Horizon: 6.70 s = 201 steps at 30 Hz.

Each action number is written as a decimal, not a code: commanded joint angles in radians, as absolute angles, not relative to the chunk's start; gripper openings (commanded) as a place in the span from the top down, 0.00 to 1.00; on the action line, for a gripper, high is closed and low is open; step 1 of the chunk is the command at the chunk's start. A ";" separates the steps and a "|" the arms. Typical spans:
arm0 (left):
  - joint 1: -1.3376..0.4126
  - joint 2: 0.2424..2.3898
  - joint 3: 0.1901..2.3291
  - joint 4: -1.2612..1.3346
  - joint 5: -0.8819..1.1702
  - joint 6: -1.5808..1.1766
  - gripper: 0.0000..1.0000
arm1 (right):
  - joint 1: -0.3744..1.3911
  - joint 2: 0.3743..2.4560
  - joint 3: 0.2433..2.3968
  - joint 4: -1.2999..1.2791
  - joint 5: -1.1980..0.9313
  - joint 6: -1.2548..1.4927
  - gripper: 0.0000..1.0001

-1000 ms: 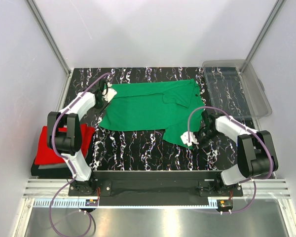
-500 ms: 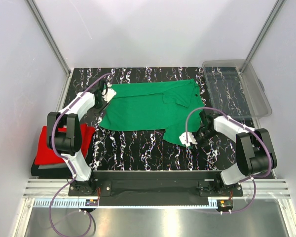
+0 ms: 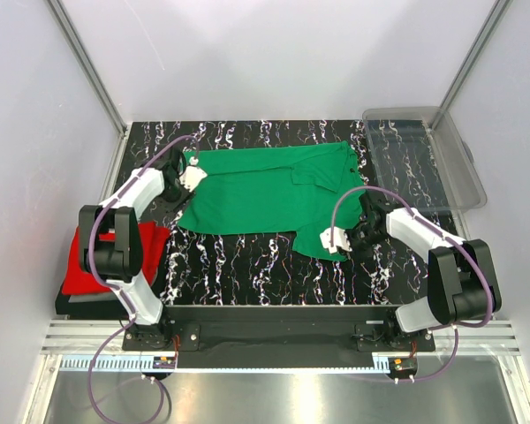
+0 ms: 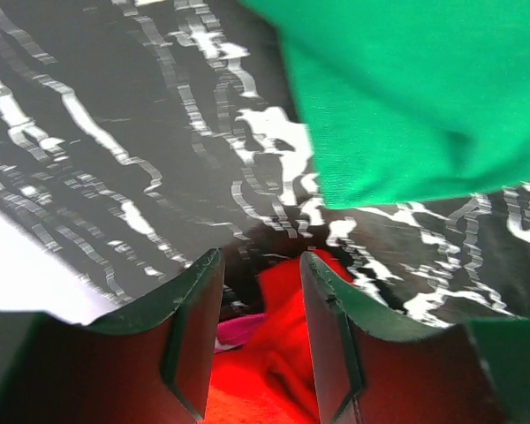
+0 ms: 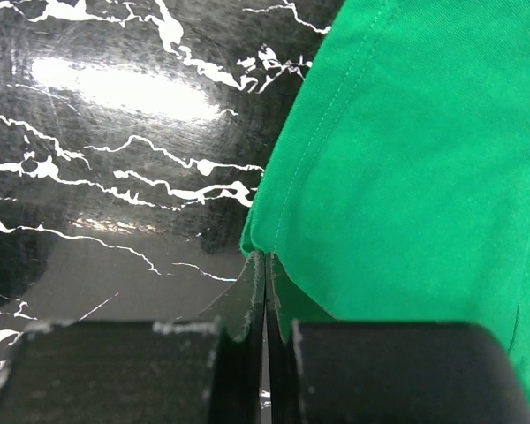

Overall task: Fold and stack the t-shirts
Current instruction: Fold the tshirt

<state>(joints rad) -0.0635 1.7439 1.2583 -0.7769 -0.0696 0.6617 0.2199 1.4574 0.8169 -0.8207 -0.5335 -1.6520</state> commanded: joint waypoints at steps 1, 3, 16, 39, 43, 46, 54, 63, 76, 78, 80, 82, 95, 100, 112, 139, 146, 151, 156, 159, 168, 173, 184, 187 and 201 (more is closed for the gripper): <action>-0.063 1.778 1.322 -0.844 0.043 0.641 0.56 | 0.230 1.439 0.834 -0.799 -0.519 -1.617 1.00; -0.063 1.819 1.345 -0.860 0.061 0.621 0.58 | 0.232 1.442 0.842 -0.801 -0.515 -1.611 1.00; -0.063 1.933 1.378 -0.857 0.071 0.601 0.63 | 0.239 1.459 0.861 -0.793 -0.508 -1.575 1.00; -0.058 1.763 1.394 -0.948 0.057 0.611 1.00 | 0.186 1.414 1.103 -0.703 -0.488 -1.223 1.00; -0.060 1.732 1.401 -0.974 0.060 0.612 1.00 | 0.187 1.391 1.115 -0.703 -0.485 -1.207 1.00; -0.058 1.712 1.401 -0.989 0.058 0.604 1.00 | 0.186 1.381 1.117 -0.703 -0.485 -1.201 1.00; -0.058 1.687 1.391 -1.014 0.043 0.601 1.00 | 0.184 1.364 1.121 -0.683 -0.485 -1.167 1.00; -0.058 1.781 1.497 -1.012 0.051 0.595 1.00 | 0.155 1.423 1.245 -0.585 -0.436 -1.091 1.00; -0.046 1.939 1.709 -1.012 0.028 0.586 1.00 | 0.124 1.683 1.500 -0.482 -0.348 -1.006 1.00; -0.040 1.974 1.745 -1.014 0.026 0.581 1.00 | 0.124 1.742 1.541 -0.469 -0.345 -1.002 1.00; -0.035 2.002 1.772 -1.012 0.021 0.577 1.00 | 0.124 1.801 1.574 -0.465 -0.339 -0.993 1.00; -0.032 2.040 1.816 -1.014 0.017 0.571 1.00 | 0.126 1.842 1.620 -0.451 -0.330 -0.982 1.00; -0.031 2.203 1.996 -1.017 -0.031 0.569 1.00 | 0.124 2.089 1.882 -0.422 -0.282 -0.940 1.00; -0.026 2.255 2.057 -1.015 -0.049 0.566 1.00 | 0.124 2.144 1.936 -0.422 -0.273 -0.936 1.00; -0.028 2.355 2.214 -1.006 -0.058 0.525 0.95 | 0.126 2.269 2.065 -0.423 -0.249 -0.902 1.00; -0.098 2.284 1.933 -0.942 -0.044 0.483 0.70 | 0.224 2.221 1.859 -0.598 -0.402 -0.859 0.69; -0.095 2.289 1.878 -0.934 -0.048 0.474 0.71 | 0.242 2.263 1.893 -0.626 -0.388 -0.867 0.69; -0.097 2.289 1.853 -0.928 -0.051 0.474 0.71 | 0.252 2.312 1.920 -0.630 -0.365 -0.874 0.69; -0.095 2.287 1.836 -0.920 -0.052 0.472 0.71 | 0.261 2.359 1.991 -0.632 -0.374 -0.847 0.69; -0.098 2.289 1.836 -0.919 -0.051 0.468 0.71 | 0.273 2.388 2.043 -0.630 -0.379 -0.836 0.68; -0.098 2.280 1.824 -0.917 -0.058 0.465 0.71 | 0.301 2.604 2.517 -0.630 -0.388 -0.666 0.66; -0.098 2.217 1.816 -0.917 -0.061 0.482 0.69 | 0.301 2.614 2.717 -0.569 -0.371 -0.522 0.65; -0.123 1.930 1.574 -0.885 -0.032 0.836 0.42 | 0.279 2.195 2.090 -0.532 -0.428 -0.526 0.62; -0.120 1.968 1.568 -0.874 -0.054 0.880 0.42 | 0.278 2.128 1.992 -0.522 -0.449 -0.500 0.62; -0.114 2.193 1.744 -0.865 -0.081 0.902 0.49 | 0.288 1.924 1.770 -0.541 -0.414 -0.541 0.61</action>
<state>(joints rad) -0.1204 2.1719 1.6825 -0.8913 -0.0547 0.8848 0.2817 2.0075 1.7947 -0.5480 -0.4171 -0.5312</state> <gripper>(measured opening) 0.528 0.387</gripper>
